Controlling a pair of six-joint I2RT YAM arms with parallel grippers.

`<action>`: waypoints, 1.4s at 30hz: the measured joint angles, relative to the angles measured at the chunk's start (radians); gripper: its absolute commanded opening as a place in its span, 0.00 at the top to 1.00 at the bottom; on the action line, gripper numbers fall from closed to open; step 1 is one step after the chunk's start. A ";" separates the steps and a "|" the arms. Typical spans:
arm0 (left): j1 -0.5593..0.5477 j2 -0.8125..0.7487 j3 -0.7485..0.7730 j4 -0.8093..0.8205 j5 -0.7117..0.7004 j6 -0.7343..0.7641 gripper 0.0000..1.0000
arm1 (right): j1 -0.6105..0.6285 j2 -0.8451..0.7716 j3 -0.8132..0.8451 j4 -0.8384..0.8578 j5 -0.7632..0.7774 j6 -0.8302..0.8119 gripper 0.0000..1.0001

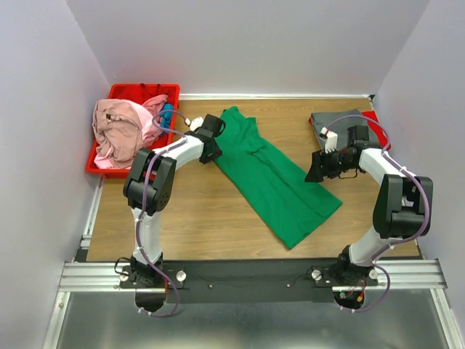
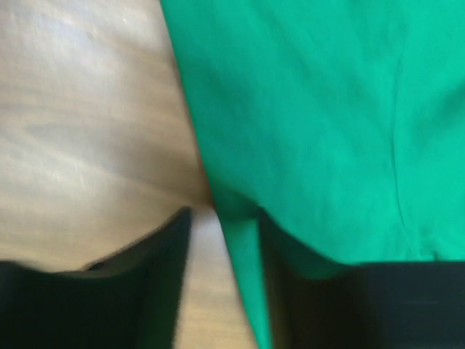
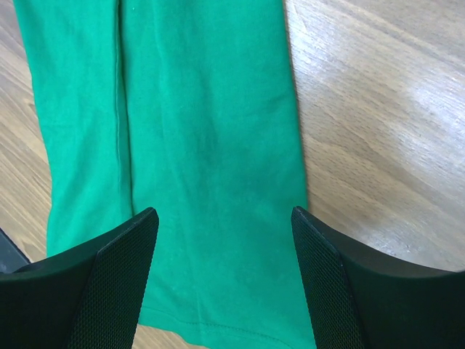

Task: Fold and stack the t-shirts
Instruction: Fold the tshirt

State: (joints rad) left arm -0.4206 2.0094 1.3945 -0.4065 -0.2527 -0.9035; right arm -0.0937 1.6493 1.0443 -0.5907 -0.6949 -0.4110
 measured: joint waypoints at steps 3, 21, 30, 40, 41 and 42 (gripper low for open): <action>0.025 0.043 0.049 -0.005 0.003 0.038 0.79 | 0.000 0.000 -0.006 0.000 -0.002 -0.001 0.20; 0.106 0.225 0.386 -0.103 0.025 0.418 0.53 | 0.027 -0.024 -0.038 -0.002 -0.063 -0.077 0.20; 0.120 -0.133 0.188 -0.003 0.159 0.587 0.36 | 0.140 0.211 0.309 0.004 -0.087 0.010 0.24; 0.043 -0.837 -0.397 0.298 0.530 0.527 0.35 | 0.138 0.386 0.396 0.023 -0.037 0.109 0.31; 0.007 -0.867 -0.466 0.312 0.551 0.503 0.35 | 0.139 0.388 0.386 0.021 -0.034 0.113 0.33; -0.028 -0.885 -0.521 0.328 0.565 0.478 0.35 | 0.140 0.389 0.377 0.021 -0.031 0.116 0.34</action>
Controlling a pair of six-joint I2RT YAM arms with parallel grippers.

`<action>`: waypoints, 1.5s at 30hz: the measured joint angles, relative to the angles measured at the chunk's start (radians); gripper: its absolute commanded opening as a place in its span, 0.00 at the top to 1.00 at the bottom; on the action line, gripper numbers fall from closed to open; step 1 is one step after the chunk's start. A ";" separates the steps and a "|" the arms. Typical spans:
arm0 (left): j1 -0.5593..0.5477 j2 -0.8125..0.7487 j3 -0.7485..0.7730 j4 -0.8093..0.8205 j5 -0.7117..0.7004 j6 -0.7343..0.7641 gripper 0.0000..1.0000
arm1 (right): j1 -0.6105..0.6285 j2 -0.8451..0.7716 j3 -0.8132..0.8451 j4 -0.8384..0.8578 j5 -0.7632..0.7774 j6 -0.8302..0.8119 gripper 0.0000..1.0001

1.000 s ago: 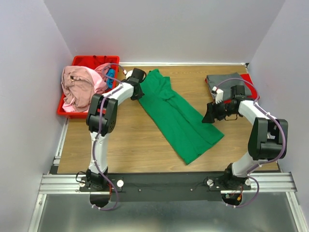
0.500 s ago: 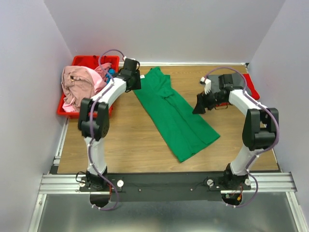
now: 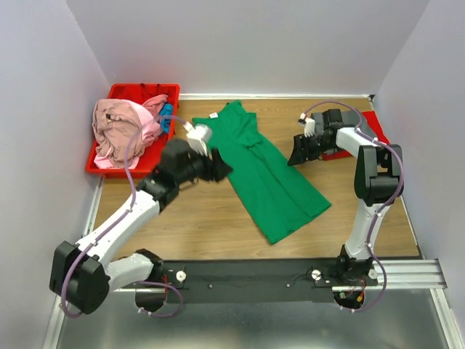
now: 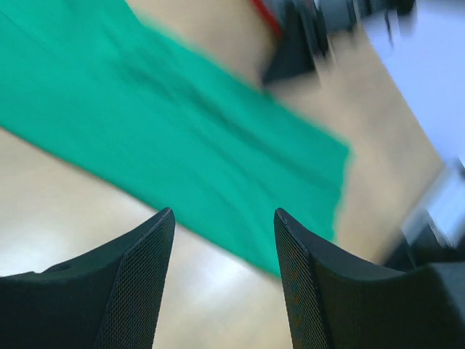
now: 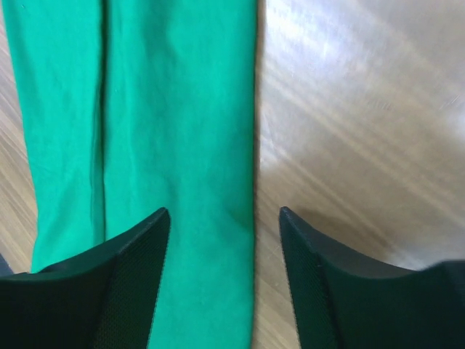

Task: Fold and stack the t-shirts
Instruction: Fold the tshirt

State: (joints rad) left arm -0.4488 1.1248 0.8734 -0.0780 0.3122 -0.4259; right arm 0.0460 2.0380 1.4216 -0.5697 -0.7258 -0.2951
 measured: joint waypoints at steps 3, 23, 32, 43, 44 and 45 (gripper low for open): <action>-0.137 -0.023 -0.150 0.019 0.014 -0.081 0.35 | 0.001 0.000 -0.024 -0.002 0.010 0.003 0.39; -0.438 -0.203 -0.348 0.185 -0.124 -0.320 0.35 | 0.003 -0.168 -0.288 -0.121 0.085 -0.167 0.99; -0.444 -0.219 -0.338 0.154 -0.182 -0.285 0.32 | 0.006 -0.364 -0.389 -0.294 0.213 -0.283 0.28; -0.443 -0.332 -0.254 0.066 -0.332 -0.225 0.31 | 0.006 0.064 0.236 -0.092 0.056 0.029 0.27; -0.444 -0.355 -0.254 0.060 -0.342 -0.226 0.30 | 0.006 0.154 0.314 -0.064 0.040 0.077 0.27; -0.443 -0.377 -0.254 0.052 -0.349 -0.226 0.29 | 0.006 0.196 0.352 -0.055 0.030 0.104 0.27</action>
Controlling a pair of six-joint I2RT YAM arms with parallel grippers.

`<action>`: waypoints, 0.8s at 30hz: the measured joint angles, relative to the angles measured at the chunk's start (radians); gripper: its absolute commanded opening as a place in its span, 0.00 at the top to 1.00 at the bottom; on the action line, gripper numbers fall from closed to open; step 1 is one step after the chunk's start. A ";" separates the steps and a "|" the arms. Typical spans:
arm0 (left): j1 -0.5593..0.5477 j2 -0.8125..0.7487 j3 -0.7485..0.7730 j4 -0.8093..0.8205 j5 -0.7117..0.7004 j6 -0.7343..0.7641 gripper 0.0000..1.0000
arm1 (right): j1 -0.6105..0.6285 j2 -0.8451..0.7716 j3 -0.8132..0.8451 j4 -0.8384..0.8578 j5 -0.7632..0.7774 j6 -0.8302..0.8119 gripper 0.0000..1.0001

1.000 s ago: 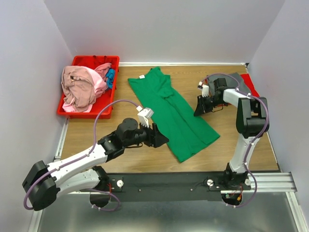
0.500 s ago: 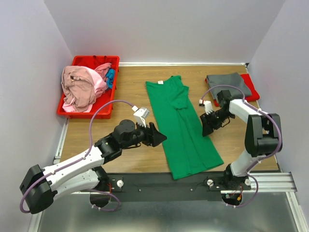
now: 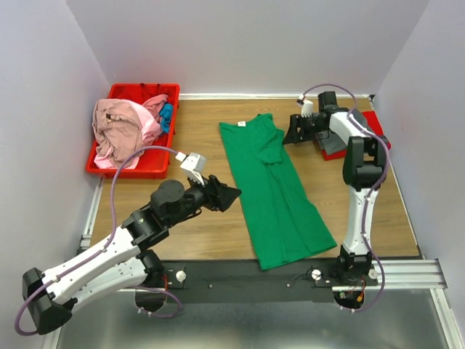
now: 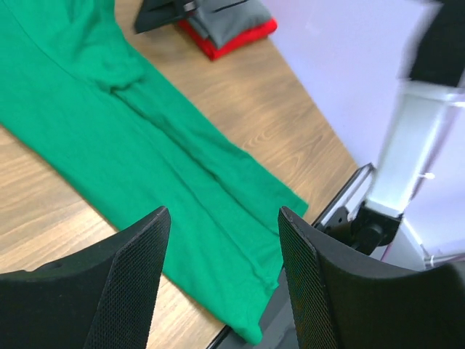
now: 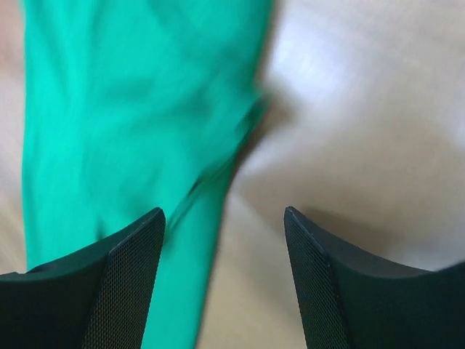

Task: Fold and stack the t-shirts
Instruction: Fold the tshirt

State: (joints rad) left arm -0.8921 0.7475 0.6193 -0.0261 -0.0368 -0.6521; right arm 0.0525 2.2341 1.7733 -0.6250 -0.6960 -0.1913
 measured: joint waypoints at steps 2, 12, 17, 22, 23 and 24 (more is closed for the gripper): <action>0.000 -0.040 -0.001 -0.016 -0.014 -0.003 0.28 | 0.000 0.129 0.131 0.022 -0.030 0.073 0.27; 0.001 -0.119 -0.002 -0.080 -0.089 -0.005 0.24 | -0.002 0.312 0.389 0.069 -0.093 0.233 0.45; 0.001 -0.077 0.021 -0.095 -0.095 0.002 0.24 | -0.001 0.319 0.369 0.074 -0.105 0.249 0.91; 0.001 -0.067 0.022 -0.097 -0.095 0.003 0.24 | -0.001 0.315 0.336 0.073 -0.105 0.244 1.00; 0.001 -0.067 0.022 -0.097 -0.095 0.004 0.24 | -0.001 0.312 0.334 0.073 -0.103 0.242 1.00; 0.001 -0.068 0.022 -0.097 -0.095 0.004 0.24 | -0.001 0.306 0.329 0.073 -0.101 0.241 1.00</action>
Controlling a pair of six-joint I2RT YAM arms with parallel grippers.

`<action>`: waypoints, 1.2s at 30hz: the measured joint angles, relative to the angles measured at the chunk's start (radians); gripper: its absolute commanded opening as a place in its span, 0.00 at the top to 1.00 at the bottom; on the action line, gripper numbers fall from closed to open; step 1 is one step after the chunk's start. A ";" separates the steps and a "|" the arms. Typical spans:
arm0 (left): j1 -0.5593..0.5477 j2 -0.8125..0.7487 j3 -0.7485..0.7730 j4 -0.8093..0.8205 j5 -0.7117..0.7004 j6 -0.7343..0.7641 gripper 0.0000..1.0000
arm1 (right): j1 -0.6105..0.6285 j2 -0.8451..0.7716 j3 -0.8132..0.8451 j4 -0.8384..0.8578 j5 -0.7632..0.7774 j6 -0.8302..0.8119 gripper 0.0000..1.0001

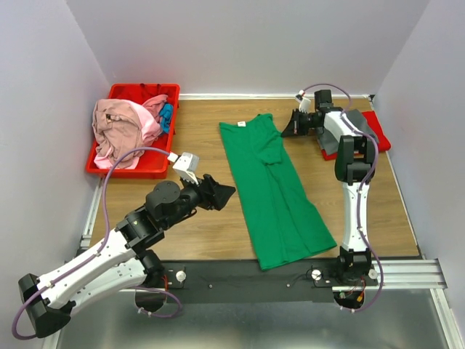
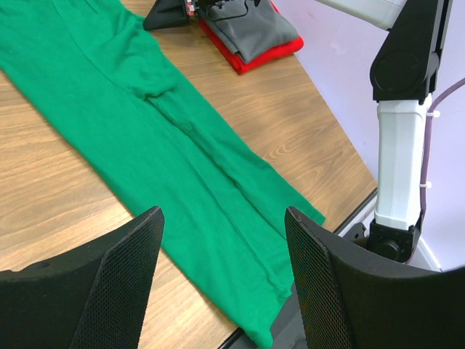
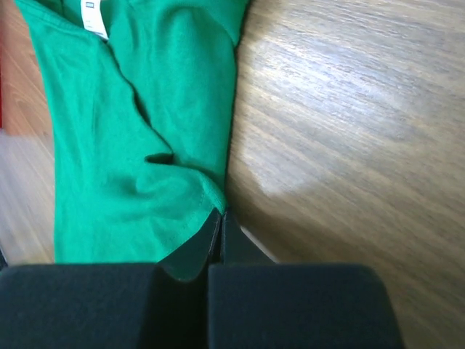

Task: Fold and stack the t-shirts
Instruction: Fold the tshirt

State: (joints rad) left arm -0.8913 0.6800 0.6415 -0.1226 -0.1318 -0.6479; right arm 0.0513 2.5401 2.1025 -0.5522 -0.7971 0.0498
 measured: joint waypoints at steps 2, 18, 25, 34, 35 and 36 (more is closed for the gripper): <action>0.000 -0.002 0.000 0.000 0.000 0.000 0.24 | 0.000 -0.016 -0.012 0.000 0.003 -0.005 1.00; 0.000 -0.031 -0.008 0.000 -0.007 -0.001 0.24 | 0.035 -0.200 -0.130 0.013 0.007 -0.055 1.00; 0.000 -0.030 -0.010 0.000 -0.008 0.000 0.24 | 0.100 -0.209 -0.187 0.012 0.026 -0.082 0.99; 0.000 -0.030 -0.010 0.000 -0.008 0.000 0.24 | 0.182 -0.232 -0.211 0.012 0.076 -0.108 1.00; 0.000 -0.030 -0.010 0.000 -0.008 0.000 0.24 | 0.194 -0.232 -0.211 0.013 0.089 -0.110 0.99; 0.000 -0.030 -0.010 0.000 -0.008 0.000 0.24 | 0.203 -0.232 -0.211 0.012 0.095 -0.111 0.99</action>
State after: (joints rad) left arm -0.8913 0.6498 0.6315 -0.1226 -0.1402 -0.6483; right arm 0.2539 2.3077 1.8912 -0.5400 -0.7017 -0.0608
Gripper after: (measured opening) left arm 0.755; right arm 0.006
